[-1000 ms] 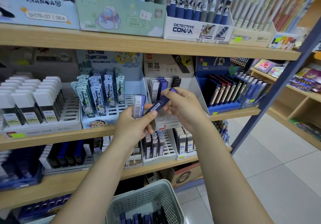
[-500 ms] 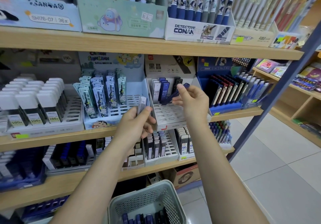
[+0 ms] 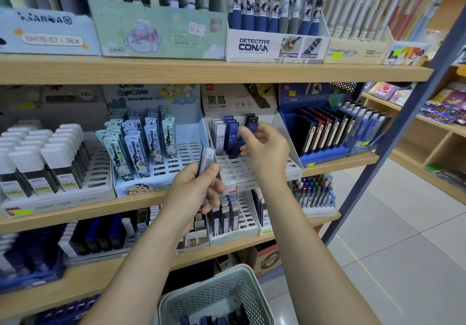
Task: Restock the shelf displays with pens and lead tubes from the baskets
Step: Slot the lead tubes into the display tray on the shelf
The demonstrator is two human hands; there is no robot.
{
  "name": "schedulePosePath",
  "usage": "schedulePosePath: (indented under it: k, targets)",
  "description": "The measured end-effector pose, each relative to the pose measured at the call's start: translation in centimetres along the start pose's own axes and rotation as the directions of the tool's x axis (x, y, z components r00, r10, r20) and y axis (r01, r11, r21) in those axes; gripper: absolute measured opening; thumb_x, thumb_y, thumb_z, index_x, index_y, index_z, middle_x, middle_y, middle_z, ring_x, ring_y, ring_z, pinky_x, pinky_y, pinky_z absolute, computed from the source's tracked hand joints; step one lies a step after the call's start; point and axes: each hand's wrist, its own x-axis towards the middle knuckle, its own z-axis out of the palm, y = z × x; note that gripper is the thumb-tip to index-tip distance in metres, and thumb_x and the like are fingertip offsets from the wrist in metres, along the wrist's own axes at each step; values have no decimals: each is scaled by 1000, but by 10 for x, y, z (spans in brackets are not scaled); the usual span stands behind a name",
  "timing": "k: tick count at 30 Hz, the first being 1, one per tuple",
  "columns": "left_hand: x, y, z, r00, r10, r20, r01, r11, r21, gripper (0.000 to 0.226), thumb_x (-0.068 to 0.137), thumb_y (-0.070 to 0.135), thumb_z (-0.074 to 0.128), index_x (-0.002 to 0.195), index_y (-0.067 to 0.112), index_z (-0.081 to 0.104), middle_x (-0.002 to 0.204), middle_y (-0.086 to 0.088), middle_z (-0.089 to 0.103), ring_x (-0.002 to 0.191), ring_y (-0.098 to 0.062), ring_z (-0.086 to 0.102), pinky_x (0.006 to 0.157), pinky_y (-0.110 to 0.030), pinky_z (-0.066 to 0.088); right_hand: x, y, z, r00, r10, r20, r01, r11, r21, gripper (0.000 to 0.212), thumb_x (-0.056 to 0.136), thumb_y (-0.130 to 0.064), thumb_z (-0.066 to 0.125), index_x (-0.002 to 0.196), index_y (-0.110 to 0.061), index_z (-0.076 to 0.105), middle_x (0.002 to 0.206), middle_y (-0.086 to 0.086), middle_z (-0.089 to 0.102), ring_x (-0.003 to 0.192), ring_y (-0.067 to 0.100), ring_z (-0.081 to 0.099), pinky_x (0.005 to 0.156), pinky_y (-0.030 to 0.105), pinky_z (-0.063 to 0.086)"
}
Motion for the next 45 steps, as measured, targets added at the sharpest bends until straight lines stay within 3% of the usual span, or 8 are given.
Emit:
schedulePosePath:
  k: [13,17,20,26,29,33,40,45]
  targets:
    - [-2,2,0,1000,13,13,-13,1000,19,17,102,27,55,110,15,63,67,0,63,49,-11,49,44,-20,35,-6,11,15,953,-295,69,300,884,-360,28,87,-40,74,75,-16,64,69,-2,64,64,21,59,68,46,52]
    - [-3,4,0,1000,10,28,-9,999,-39,20,102,24,54,113,9,63,73,-3,67,54,-13,55,47,-22,39,-4,2,6,979,-198,42,200,919,-340,29,91,-42,70,96,-14,66,83,0,64,75,20,60,73,42,52]
    - [-4,7,-1,1000,21,12,-19,995,-99,21,99,26,59,112,10,65,81,-7,72,55,-15,59,45,-22,40,-5,-21,-9,990,-128,52,137,966,-221,25,96,-39,63,88,-15,67,80,-2,66,73,12,60,68,31,50]
    - [-6,6,1,997,74,-34,-76,995,-65,16,93,20,68,106,10,66,72,-2,69,50,-12,52,42,-15,37,-21,-48,-17,854,112,507,-63,992,-111,35,88,-47,71,82,-13,71,57,-6,61,44,2,50,47,17,39]
    - [-7,3,1,995,101,-21,-101,995,11,16,91,23,71,99,10,66,65,0,62,47,-10,43,44,-17,34,-25,-46,-13,834,147,532,-99,988,-117,36,94,-34,67,84,0,70,54,-5,60,44,4,49,46,16,38]
    - [-8,5,-1,996,79,-31,-79,997,19,26,94,36,65,80,15,63,64,-1,59,45,-10,39,45,-19,30,-20,-44,-19,804,170,569,-170,984,-54,21,100,-17,57,92,-10,75,73,10,67,54,12,54,51,24,43]
    - [-8,7,-4,985,111,-129,-106,994,39,21,94,36,67,97,15,70,65,2,64,44,-7,40,46,-19,34,-17,-44,-25,721,224,656,-505,818,276,16,95,-11,64,99,3,69,80,13,70,60,12,64,56,19,54]
    - [-5,5,-4,989,106,-102,-91,987,136,31,98,41,60,86,13,69,73,-11,61,51,-11,45,58,-27,40,-16,-45,-27,798,260,544,-482,817,317,14,99,-13,60,96,-2,68,77,13,74,59,15,70,57,21,59]
